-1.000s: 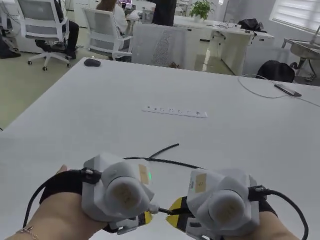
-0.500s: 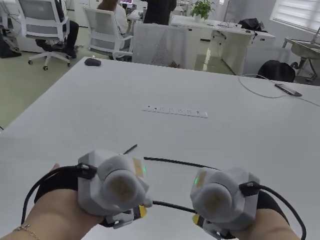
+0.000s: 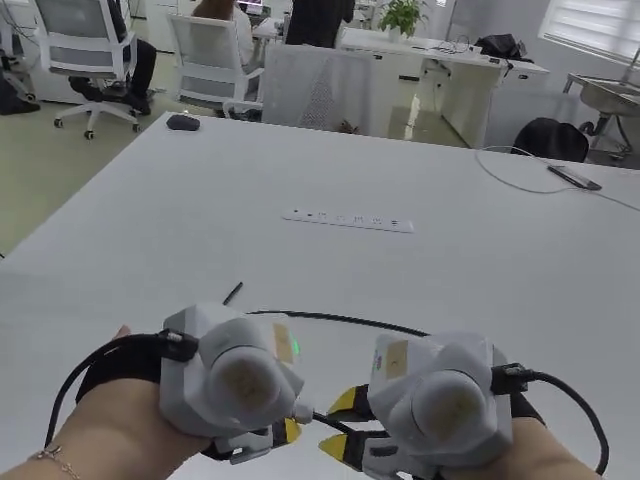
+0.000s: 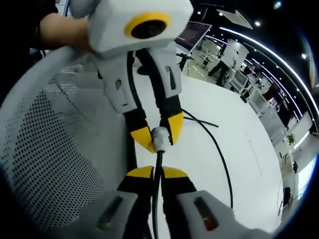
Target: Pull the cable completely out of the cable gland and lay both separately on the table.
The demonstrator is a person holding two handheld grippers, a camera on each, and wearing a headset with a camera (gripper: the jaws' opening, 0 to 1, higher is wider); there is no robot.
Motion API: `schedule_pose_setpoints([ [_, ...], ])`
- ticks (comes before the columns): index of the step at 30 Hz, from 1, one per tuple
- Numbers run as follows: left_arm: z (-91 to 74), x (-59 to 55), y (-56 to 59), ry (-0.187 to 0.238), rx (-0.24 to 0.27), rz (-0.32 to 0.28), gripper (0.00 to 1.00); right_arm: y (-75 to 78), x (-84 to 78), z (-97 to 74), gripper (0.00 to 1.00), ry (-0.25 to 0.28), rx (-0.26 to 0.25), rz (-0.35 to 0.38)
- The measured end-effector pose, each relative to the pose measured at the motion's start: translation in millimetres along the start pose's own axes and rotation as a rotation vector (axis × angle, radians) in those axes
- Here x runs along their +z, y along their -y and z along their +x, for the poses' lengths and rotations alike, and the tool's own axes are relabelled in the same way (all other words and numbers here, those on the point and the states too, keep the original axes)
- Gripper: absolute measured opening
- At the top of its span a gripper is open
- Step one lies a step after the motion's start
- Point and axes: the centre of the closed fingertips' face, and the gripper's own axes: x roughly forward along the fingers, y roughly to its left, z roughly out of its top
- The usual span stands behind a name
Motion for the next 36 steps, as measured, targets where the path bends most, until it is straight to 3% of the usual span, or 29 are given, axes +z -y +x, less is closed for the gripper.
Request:
schedule_pose_setpoints([
  [4, -0.5, 0.1, -2.1, 0.004, 0.008, -0.012, 0.17, 8.0, -7.5, -0.9, 0.04, -0.021, -0.032, 0.043],
  [7, -2.0, -2.1, -7.6, 0.000, 0.026, -0.030, 0.17, 15.3, -24.4, -2.3, 0.04, -0.101, -0.067, 0.050],
  [12, -3.2, -4.3, -7.5, -0.007, 0.030, -0.035, 0.17, 23.0, -62.4, -6.4, 0.04, -0.284, -0.110, 0.101],
  [15, -3.2, -3.1, -6.5, -0.004, 0.027, -0.034, 0.17, 24.6, -69.7, -7.7, 0.04, -0.311, -0.115, 0.121],
  [18, -2.7, -3.1, -5.6, -0.007, 0.024, -0.026, 0.17, 20.4, -62.5, -5.4, 0.14, -0.278, -0.097, 0.123],
  [20, -2.6, -2.6, -3.9, -0.004, 0.018, -0.028, 0.17, 16.2, -39.4, -0.6, 0.24, -0.169, -0.073, 0.118],
  [23, -2.7, -1.9, -3.6, -0.003, 0.016, -0.022, 0.17, 9.1, -14.2, -0.3, 0.24, -0.061, -0.040, 0.063],
  [25, -2.5, -1.2, -3.1, 0.000, 0.014, -0.020, 0.17, 6.4, -7.4, -0.7, 0.24, -0.032, -0.031, 0.049],
  [30, -1.8, 3.3, 1.2, 0.015, 0.000, -0.001, 0.17, 2.7, 1.1, -2.0, 0.13, 0.008, -0.014, 0.024],
  [32, -1.6, 2.5, 1.3, 0.011, -0.002, 0.002, 0.17, 3.6, -2.9, -2.2, 0.04, -0.007, -0.013, 0.024],
  [36, -2.3, 2.5, -1.3, 0.013, 0.008, -0.006, 0.17, 6.7, -10.1, -1.5, 0.04, -0.034, -0.030, 0.043],
])
